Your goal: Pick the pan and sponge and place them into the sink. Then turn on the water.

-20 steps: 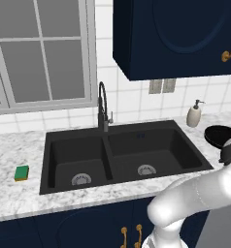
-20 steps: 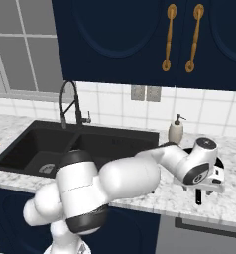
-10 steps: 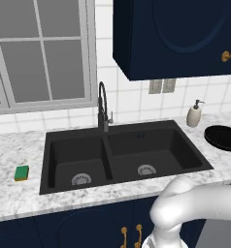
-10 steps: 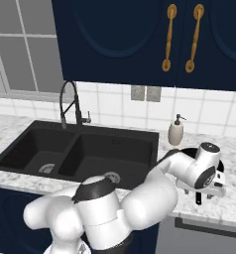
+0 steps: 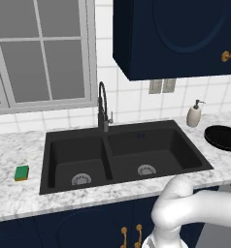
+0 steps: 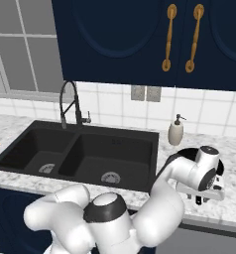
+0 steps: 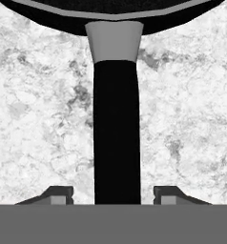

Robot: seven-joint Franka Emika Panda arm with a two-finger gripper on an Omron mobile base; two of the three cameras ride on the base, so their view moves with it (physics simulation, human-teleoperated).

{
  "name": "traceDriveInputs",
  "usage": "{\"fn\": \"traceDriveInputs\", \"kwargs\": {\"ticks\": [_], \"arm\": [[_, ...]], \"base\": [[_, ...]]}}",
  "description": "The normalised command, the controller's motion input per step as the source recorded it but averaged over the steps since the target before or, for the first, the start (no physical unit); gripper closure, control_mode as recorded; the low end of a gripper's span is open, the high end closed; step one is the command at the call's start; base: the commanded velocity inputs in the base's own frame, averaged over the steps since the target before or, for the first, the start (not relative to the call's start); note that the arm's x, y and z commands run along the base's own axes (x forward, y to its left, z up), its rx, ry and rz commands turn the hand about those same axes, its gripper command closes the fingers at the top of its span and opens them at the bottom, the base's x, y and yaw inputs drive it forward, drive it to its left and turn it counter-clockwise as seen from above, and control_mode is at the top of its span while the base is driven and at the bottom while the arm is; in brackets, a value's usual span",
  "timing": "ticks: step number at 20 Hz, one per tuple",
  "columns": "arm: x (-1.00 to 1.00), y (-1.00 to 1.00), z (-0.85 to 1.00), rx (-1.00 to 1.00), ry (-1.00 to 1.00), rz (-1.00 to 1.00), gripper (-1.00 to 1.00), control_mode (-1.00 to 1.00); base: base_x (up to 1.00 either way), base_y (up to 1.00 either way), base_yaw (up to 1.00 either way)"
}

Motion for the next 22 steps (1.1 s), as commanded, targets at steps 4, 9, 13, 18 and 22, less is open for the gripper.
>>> {"fn": "traceDriveInputs", "kwargs": {"ticks": [4,9,13,18,22], "arm": [[0.0,0.0,0.0,0.0,0.0,0.0,1.0,-1.0],[0.0,0.04,0.05,0.0,0.0,0.0,1.0,-1.0],[-0.19,0.27,0.26,0.0,-0.19,-0.01,1.0,-1.0],[-0.44,0.73,0.22,-0.04,-0.21,0.02,1.0,-1.0],[-0.2,1.0,0.21,-0.13,-0.01,0.14,1.0,-1.0]], "base": [[0.0,0.0,0.0],[0.0,0.0,0.0],[0.0,0.0,0.0],[0.0,0.0,0.0],[0.0,0.0,0.0]]}}
